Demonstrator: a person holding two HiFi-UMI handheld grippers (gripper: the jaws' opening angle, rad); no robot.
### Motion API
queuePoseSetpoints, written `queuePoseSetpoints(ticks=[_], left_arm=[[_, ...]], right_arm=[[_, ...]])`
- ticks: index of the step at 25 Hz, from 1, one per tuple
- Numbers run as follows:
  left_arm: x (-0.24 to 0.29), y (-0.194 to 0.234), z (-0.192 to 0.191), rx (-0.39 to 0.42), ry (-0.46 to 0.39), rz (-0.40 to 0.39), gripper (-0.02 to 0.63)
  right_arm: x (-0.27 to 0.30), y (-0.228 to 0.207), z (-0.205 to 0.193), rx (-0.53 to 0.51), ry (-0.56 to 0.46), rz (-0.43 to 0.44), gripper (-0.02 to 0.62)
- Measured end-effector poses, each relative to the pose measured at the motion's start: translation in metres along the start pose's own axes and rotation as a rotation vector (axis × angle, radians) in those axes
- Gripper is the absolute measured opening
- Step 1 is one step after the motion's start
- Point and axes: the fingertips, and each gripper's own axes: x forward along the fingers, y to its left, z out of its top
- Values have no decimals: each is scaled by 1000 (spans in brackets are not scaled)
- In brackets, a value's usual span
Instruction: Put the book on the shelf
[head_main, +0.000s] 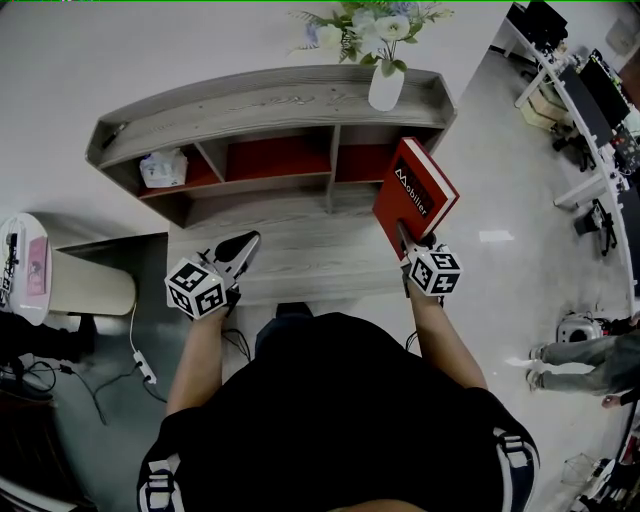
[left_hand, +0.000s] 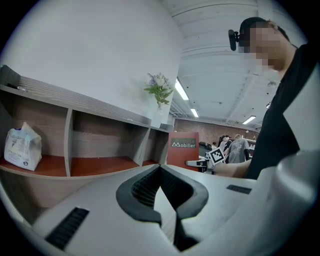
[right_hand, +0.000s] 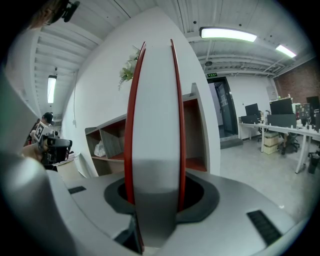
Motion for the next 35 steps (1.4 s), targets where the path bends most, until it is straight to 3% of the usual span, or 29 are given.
queuePoseSetpoints(ticks=[35], left_arm=[[14,23,-4,-1,40,-29,20]], right_arm=[[27,-5,3,20,5,-23,169]])
